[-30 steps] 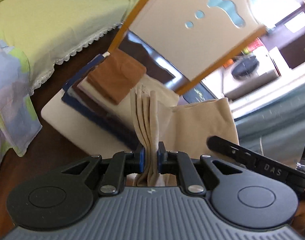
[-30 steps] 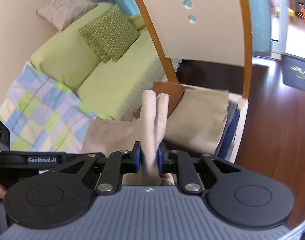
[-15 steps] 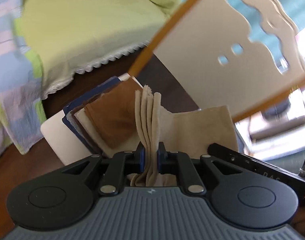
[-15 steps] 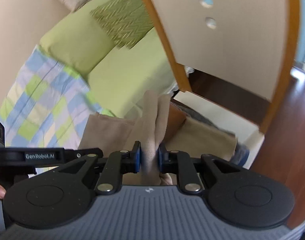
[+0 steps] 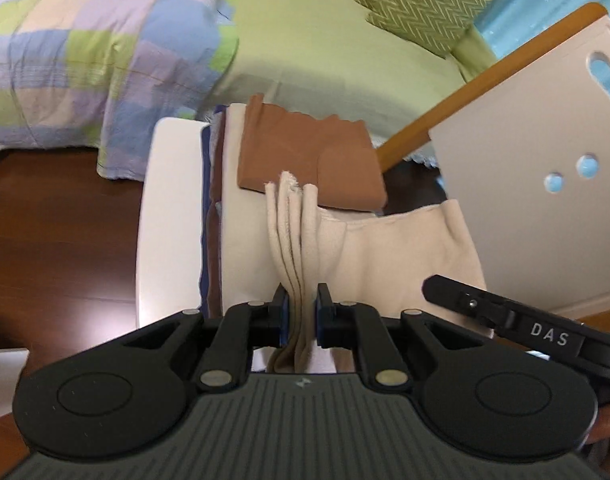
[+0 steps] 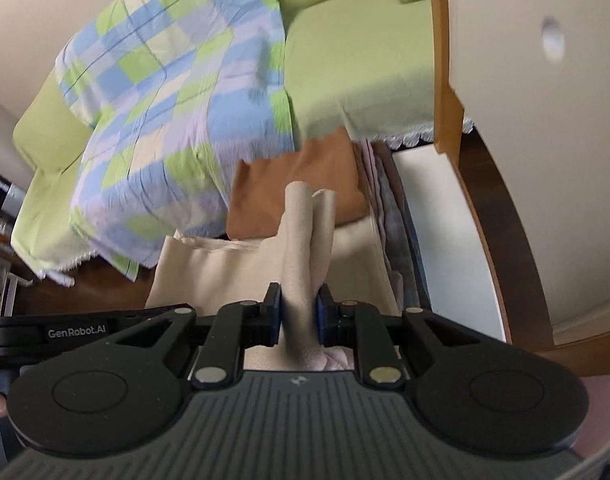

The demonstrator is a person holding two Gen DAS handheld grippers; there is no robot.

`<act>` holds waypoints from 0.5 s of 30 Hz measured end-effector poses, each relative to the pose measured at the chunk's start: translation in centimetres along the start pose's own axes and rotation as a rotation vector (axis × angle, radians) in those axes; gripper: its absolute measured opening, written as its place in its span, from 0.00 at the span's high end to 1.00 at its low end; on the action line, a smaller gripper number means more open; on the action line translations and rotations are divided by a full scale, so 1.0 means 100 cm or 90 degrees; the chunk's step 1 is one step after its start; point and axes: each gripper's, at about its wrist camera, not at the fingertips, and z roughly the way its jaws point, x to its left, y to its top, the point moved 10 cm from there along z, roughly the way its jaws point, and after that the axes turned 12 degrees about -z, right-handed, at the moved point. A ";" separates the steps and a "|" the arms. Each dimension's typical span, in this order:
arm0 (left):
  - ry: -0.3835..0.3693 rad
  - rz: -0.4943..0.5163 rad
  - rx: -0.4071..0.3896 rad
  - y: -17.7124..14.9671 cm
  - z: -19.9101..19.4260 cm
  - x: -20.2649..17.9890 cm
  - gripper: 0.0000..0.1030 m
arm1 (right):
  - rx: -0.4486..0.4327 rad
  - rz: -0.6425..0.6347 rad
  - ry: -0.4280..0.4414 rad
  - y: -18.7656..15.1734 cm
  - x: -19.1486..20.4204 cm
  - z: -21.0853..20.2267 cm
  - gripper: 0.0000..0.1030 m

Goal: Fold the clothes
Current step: 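Lift the folded cloth with both grippers and carry it to the chair's clothes stack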

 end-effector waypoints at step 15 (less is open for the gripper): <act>0.026 -0.054 -0.040 0.003 0.062 0.015 0.87 | -0.020 -0.018 0.028 -0.008 -0.033 0.055 0.86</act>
